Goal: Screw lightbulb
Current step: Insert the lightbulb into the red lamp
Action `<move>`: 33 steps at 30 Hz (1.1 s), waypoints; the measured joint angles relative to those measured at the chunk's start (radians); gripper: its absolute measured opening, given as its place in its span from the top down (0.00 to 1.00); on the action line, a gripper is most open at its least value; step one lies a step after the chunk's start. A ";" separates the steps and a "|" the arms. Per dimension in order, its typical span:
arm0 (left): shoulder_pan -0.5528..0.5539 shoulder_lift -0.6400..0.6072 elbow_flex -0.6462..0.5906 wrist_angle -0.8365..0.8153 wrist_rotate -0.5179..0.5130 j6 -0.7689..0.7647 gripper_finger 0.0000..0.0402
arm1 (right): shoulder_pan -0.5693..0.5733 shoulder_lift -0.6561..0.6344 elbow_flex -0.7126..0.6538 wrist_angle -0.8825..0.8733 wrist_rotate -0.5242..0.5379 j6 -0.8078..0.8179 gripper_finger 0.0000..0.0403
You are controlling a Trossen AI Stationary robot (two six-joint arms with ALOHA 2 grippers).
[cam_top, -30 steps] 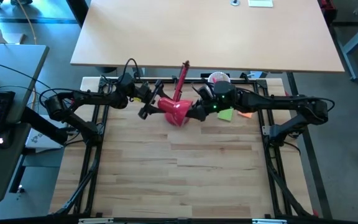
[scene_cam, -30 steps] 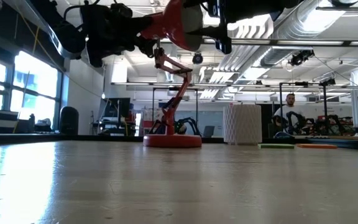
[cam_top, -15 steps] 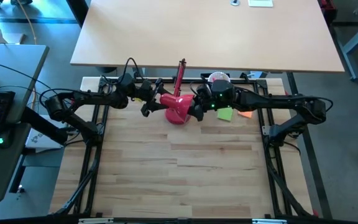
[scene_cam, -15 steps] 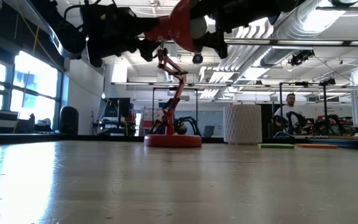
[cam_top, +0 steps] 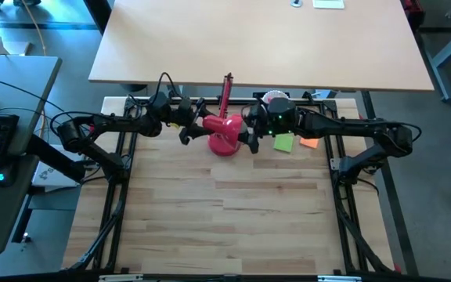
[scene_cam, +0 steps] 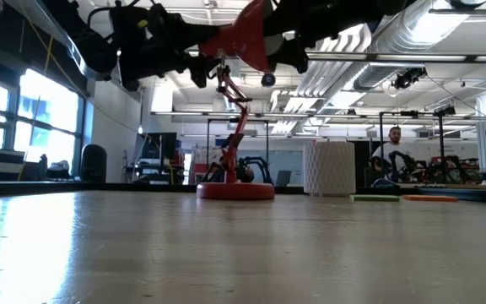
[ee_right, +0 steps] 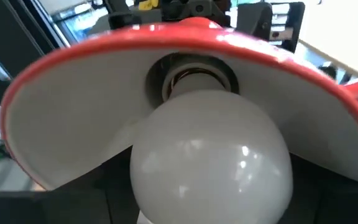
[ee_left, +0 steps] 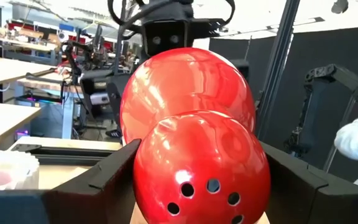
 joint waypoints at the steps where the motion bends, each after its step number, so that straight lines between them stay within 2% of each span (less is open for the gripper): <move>1: 0.000 0.000 0.000 0.000 -0.001 -0.006 0.36 | 0.001 0.000 0.000 -0.004 0.012 -0.040 0.34; 13: 0.002 0.000 -0.002 -0.001 -0.017 -0.063 0.36 | 0.022 -0.016 0.000 -0.030 0.129 -0.480 0.34; 21: 0.001 0.000 -0.002 0.000 -0.038 -0.075 0.36 | 0.086 -0.039 0.000 -0.053 0.302 -0.726 0.34; 29: -0.005 0.000 -0.003 -0.002 -0.049 -0.071 0.36 | 0.158 -0.040 -0.001 -0.037 0.431 -0.893 0.34; 33: -0.029 -0.001 -0.004 -0.006 -0.051 -0.017 0.36 | 0.166 -0.033 -0.002 -0.018 0.420 -0.798 0.36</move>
